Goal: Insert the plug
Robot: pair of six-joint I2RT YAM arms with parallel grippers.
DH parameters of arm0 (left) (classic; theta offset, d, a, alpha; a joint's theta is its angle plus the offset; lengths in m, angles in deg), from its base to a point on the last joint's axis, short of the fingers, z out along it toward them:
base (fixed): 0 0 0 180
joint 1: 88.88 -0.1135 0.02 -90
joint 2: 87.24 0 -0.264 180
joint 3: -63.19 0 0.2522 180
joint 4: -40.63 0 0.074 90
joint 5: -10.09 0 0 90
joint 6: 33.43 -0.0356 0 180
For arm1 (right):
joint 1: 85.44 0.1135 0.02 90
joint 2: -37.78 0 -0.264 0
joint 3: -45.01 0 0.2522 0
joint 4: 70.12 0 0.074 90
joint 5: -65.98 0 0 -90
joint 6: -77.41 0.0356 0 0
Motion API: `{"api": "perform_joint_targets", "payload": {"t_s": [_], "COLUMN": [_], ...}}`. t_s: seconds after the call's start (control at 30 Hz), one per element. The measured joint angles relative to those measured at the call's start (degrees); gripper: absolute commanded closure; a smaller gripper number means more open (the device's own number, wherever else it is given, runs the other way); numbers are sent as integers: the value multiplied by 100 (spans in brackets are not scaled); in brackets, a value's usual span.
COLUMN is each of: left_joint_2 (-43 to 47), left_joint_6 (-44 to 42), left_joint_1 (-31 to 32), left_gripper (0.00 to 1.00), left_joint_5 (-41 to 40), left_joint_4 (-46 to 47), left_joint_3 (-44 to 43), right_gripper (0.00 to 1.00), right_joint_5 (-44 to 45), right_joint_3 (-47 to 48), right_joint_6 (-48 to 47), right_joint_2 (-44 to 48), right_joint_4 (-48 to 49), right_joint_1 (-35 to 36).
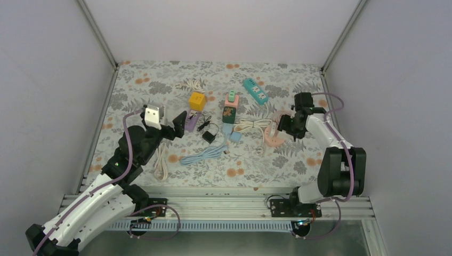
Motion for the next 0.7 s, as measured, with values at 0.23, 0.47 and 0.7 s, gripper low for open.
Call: {"api": "perform_joint_targets", "payload": {"t_s": [0.23,0.47,0.7], "left_joint_2": [0,-13,-28], "left_joint_6": [0,-2,-2], "left_joint_1": [0,0,0], "left_gripper": [0,0,0], "left_joint_5": [-2,-2,-2], "left_joint_4": [-2,-2,-24], "left_joint_3": [0,0,0], "right_gripper": [84,85,86], "right_joint_5": [-92,142,319], "right_joint_3": [-48,2,76], "right_joint_6": [181,236,236], "right_joint_2": [-4,-85,-251], "right_joint_4": [-4,-35,26], "right_joint_1": [243,442,549]}}
